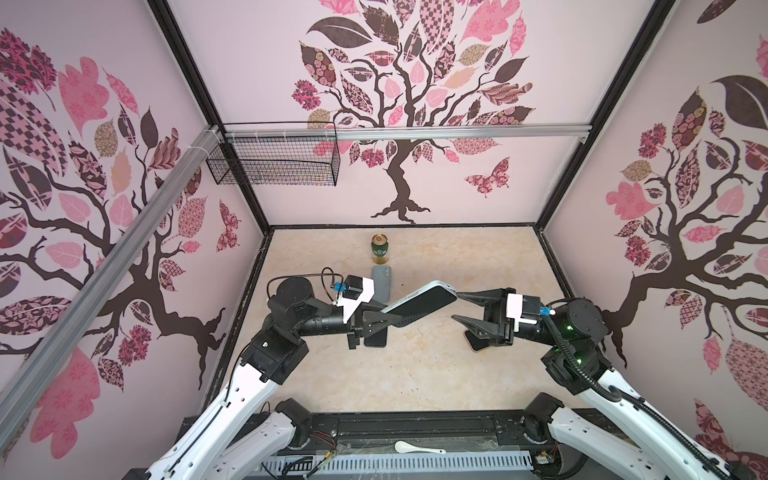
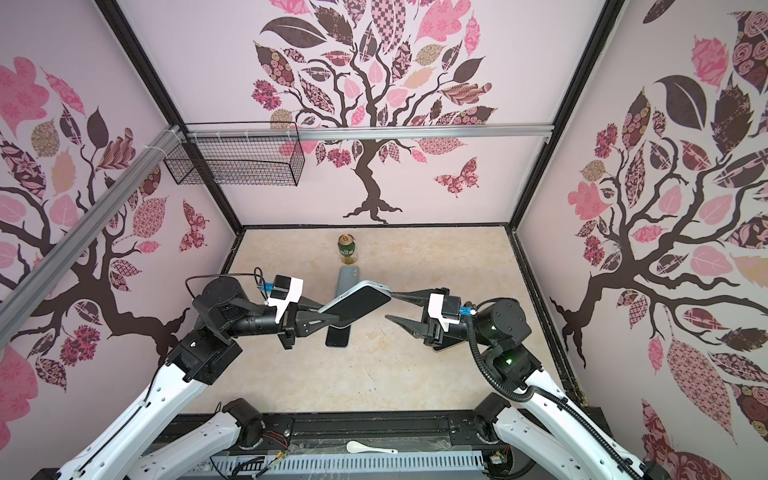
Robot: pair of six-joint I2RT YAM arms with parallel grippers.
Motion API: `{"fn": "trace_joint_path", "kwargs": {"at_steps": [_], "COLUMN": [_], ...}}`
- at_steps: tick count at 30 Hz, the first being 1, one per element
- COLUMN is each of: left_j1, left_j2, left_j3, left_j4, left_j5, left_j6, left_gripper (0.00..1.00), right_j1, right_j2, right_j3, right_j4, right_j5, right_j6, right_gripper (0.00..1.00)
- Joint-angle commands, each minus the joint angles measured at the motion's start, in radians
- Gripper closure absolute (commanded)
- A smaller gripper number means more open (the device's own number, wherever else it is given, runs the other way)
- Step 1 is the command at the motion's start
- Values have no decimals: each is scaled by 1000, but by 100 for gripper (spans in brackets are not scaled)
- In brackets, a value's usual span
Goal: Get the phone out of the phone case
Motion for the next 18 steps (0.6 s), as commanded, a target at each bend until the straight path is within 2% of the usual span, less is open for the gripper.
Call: {"fn": "trace_joint_path", "kwargs": {"at_steps": [1,6,10,14,18], "left_j1": [-36,-40,-40,-41,-55], "left_j2": [15,22,15,0,18], "left_j3": [58,68,54,-6,-46], "left_j4": [3,-11,17,203,422], "left_j5": [73,83,33,-48,-89], "left_j6": [34,46,24,-109,-244], "left_gripper": [100,100,100,100,100], "right_j1": [15,14,16,23,97], "right_j2": [36,54,60,92,126], "right_j3": [42,51,34,-1,-3], "right_j4": [-55,-80,-12,213,314], "right_j5": [-69,-94,-145,-202,-146], "right_j6": [23,40,103,300,340], "right_gripper": [57,57,57,57,57]}}
